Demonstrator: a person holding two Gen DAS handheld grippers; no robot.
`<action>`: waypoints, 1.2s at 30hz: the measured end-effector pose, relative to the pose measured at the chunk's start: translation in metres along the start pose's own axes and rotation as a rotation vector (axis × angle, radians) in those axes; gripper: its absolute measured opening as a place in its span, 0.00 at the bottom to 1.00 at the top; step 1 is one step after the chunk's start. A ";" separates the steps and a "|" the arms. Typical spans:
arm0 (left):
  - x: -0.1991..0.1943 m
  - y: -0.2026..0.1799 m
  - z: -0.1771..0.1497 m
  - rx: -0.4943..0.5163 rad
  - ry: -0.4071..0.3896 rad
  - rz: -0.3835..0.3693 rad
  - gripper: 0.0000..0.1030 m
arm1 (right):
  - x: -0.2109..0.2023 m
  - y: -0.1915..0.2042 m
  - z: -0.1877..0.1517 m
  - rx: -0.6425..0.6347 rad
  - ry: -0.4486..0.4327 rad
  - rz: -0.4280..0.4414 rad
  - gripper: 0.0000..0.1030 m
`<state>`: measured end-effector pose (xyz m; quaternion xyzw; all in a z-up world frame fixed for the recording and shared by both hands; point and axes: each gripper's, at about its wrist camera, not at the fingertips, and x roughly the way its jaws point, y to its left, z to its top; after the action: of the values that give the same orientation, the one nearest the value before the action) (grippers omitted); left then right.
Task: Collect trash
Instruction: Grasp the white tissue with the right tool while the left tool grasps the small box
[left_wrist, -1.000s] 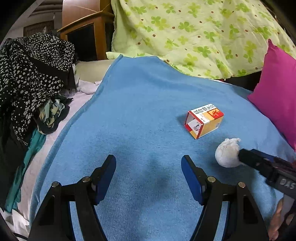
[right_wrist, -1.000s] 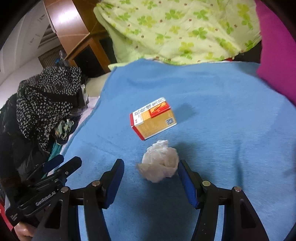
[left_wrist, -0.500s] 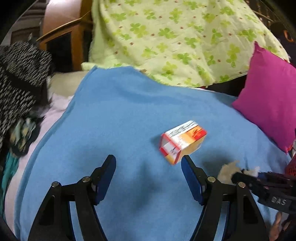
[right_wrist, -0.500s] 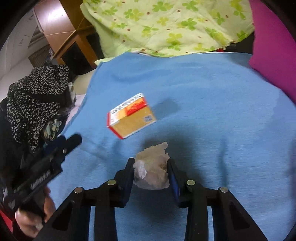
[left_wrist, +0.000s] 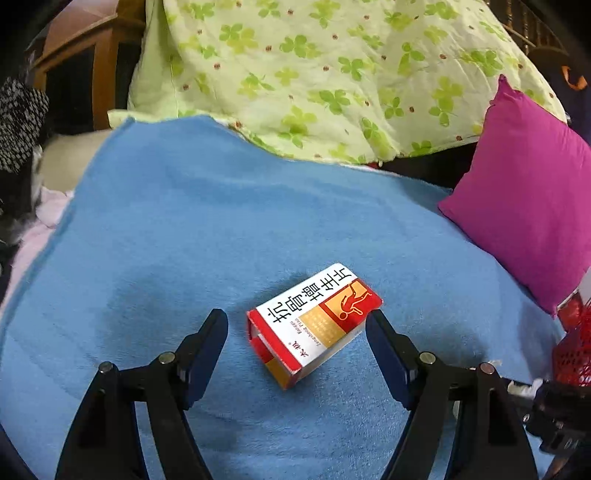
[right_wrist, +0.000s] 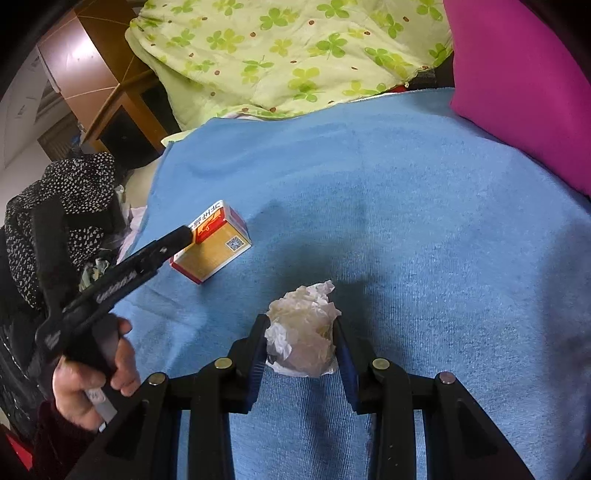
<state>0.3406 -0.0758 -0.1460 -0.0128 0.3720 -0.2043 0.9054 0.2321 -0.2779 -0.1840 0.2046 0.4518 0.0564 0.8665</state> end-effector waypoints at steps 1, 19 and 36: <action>0.001 -0.001 0.000 0.001 0.002 -0.002 0.75 | 0.000 0.000 -0.001 -0.001 0.002 -0.001 0.37; -0.004 -0.014 -0.009 0.055 0.135 -0.226 0.48 | -0.002 -0.015 -0.002 0.074 -0.008 -0.014 0.38; 0.005 0.018 -0.004 0.000 0.065 -0.111 0.72 | 0.006 -0.003 -0.005 0.012 -0.010 -0.018 0.61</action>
<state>0.3479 -0.0606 -0.1557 -0.0266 0.4001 -0.2548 0.8799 0.2316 -0.2774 -0.1926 0.2061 0.4496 0.0449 0.8680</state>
